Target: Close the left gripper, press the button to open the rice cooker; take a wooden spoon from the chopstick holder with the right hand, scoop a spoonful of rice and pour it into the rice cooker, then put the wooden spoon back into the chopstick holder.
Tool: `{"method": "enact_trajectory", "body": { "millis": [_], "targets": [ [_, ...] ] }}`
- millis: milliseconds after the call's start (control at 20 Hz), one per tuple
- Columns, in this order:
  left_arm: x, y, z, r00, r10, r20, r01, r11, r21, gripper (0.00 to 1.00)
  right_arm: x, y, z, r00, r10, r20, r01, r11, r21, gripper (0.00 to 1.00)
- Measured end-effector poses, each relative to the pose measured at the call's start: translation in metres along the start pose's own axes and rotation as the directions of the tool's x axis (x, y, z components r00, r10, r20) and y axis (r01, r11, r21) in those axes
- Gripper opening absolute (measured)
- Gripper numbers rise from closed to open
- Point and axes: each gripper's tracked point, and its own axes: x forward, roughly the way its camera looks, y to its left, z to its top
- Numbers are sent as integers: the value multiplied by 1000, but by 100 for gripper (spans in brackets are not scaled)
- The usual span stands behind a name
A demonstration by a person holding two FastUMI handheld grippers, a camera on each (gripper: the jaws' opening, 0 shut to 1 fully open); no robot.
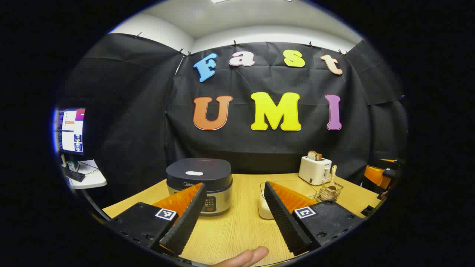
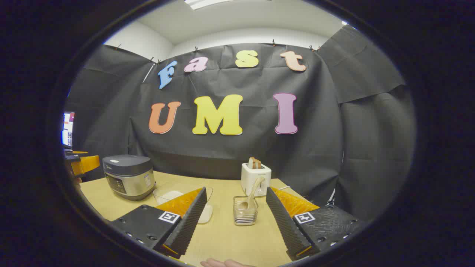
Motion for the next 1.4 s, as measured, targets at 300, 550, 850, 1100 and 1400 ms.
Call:
{"method": "enact_trajectory", "body": {
  "millis": [300, 550, 850, 1100, 1400],
  "targets": [
    [2, -1, -9, 1000, 0, -25, 0, 1000, 12, 99, -1, -2, -3, 1000, 0, 13, 0, 1000, -26, 96],
    [3, 1, -11, 999, 8, -32, -7, 1000, 8, 99, 0, 3, -6, 1000, 12, 5, -11, 999, -36, 96],
    [7, 25, 9, 998, 55, -3, -55, 998, 5, 97, -9, -2, 4, 999, 8, 42, -6, 999, -49, 95],
    [26, 54, 9, 994, 61, -96, -64, 997, -33, 78, -15, 2, 4, 999, 13, 51, -12, 1000, -29, 95],
    [70, 102, 3, 960, 89, -265, -112, 991, -74, 51, -22, 5, 6, 998, 4, 69, -3, 1000, -15, 95]
  ]
}}
